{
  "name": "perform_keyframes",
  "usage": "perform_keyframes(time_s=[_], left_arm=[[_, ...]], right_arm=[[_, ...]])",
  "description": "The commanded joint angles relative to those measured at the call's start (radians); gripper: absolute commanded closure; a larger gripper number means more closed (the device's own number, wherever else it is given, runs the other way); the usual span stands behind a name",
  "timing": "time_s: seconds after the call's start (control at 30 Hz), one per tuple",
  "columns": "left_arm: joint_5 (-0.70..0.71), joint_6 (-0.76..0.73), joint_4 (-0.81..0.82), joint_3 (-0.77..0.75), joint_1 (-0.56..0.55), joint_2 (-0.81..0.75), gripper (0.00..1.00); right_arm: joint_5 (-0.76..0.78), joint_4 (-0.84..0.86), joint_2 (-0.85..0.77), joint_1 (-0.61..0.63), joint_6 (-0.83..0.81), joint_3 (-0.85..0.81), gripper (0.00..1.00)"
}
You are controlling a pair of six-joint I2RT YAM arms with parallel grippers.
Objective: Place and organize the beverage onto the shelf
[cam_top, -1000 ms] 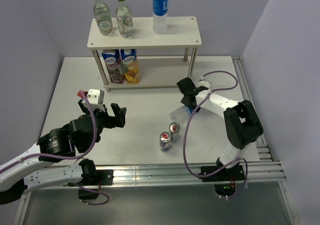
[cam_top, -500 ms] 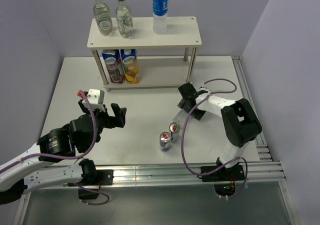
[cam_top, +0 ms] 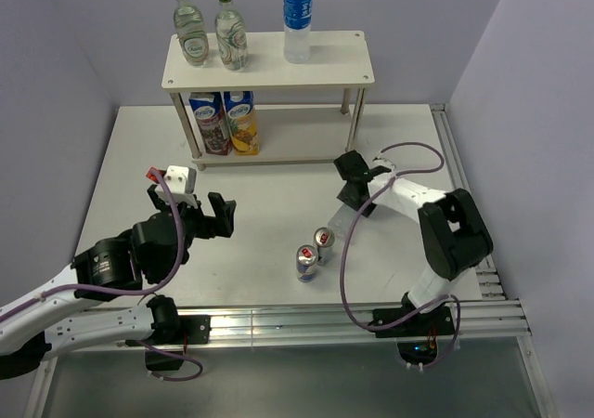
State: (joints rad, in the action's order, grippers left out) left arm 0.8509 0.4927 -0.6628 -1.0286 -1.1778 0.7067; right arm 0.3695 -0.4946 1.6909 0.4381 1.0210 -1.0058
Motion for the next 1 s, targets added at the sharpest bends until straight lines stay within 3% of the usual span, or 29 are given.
perform_keyframes(time_s=[0.0,0.17,0.27,0.43,0.5,0.6,0.7,0.97], left_arm=[[0.005,-0.002,0.017,0.001,-0.005,0.013,0.03],[0.019,0.003,0.011,-0.002,-0.005,0.022,0.03],[0.023,0.003,0.009,-0.001,-0.005,0.017,0.03],[0.050,0.012,0.000,-0.004,-0.005,0.023,0.03],[0.057,0.014,-0.003,-0.004,-0.005,0.028,0.03],[0.068,0.017,-0.011,-0.005,-0.005,0.036,0.03],[0.074,0.018,-0.008,-0.005,-0.005,0.037,0.03],[0.083,0.012,-0.003,0.005,-0.005,0.039,0.03]], right_arm=[[0.162,-0.088,-0.227,0.030,-0.028,-0.060,1.00],[0.356,-0.134,-0.448,0.117,-0.169,-0.244,1.00],[0.427,0.019,-0.551,0.166,-0.373,-0.297,1.00],[0.275,0.578,-0.661,0.185,-0.813,-0.219,1.00],[0.231,0.800,-0.685,0.186,-0.901,-0.177,1.00],[0.161,0.954,-0.620,0.185,-1.051,-0.226,1.00],[0.114,0.984,-0.482,0.183,-1.194,-0.357,1.00],[0.112,1.093,-0.154,0.156,-1.361,-0.654,1.00]])
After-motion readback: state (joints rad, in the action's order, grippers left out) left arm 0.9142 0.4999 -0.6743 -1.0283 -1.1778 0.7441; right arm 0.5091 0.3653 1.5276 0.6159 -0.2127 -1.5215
